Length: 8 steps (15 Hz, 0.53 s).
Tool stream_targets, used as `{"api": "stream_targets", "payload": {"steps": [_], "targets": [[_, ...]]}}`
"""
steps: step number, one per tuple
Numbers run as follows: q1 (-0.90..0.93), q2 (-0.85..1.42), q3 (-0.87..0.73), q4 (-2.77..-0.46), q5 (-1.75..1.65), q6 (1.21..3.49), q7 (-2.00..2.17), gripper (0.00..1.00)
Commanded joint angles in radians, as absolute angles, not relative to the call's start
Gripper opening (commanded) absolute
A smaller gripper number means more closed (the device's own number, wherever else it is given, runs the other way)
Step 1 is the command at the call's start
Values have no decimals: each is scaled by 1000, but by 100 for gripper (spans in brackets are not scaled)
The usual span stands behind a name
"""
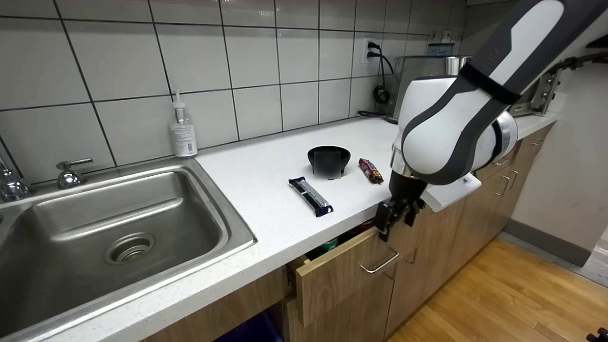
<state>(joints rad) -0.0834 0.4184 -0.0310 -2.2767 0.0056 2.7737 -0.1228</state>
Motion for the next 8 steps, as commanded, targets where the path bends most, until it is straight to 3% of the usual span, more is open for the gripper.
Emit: {"api": "stream_targets", "payload": {"steps": [1,8], "targets": [[-99,312,0,-2409,26,2835,-136,100],[-44,138,-8,-2623,14,2906,-54,100]]}}
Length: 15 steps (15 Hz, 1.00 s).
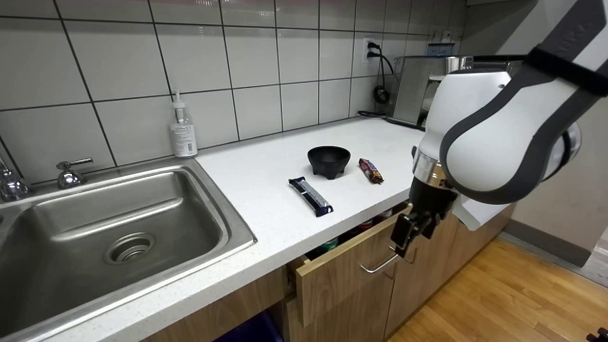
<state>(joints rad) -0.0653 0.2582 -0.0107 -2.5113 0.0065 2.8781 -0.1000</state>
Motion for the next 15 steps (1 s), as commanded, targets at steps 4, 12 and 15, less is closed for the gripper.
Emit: {"api": "stream_targets", "payload": {"steps": [4,12,15], "targets": [[-10,43,-28,-2696,-18,2915,27,100],[-30,-108,-21,-2741,-89,2873,101,100],[-39,-159,-23,-2741,-84,2846,77,100]]}}
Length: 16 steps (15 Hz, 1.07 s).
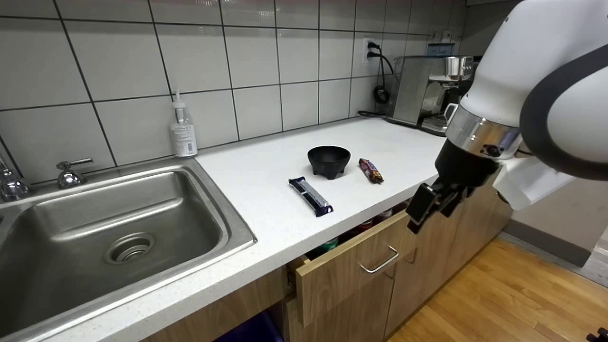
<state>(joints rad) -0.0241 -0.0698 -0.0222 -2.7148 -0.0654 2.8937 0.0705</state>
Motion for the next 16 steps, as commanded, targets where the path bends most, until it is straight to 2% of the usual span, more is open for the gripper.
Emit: {"api": "stream_targets", "payload": {"steps": [1,16], "targets": [[-43,-172,-23,-2739,-85,2839,75,100],[-30,-280,-92,-2641,-9,2521,-98,100]]}}
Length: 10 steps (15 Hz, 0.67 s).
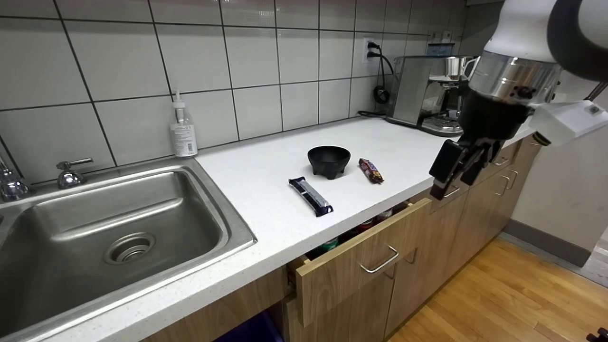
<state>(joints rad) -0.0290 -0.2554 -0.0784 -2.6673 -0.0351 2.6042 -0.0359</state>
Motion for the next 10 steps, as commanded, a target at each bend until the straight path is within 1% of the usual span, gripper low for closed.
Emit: {"api": "stream_targets", "payload": {"steps": [1,3,4,10], "targets": [[-32,-280,-92,-2635,-13,2507,-100,100],[-34,-276,-96,-2626,-15,2484,-112,100],[-38,-261,-82,-2645,-28,2537,-72,100],[-38,-261,-84,-2640,-28,2524,-79,100]]}}
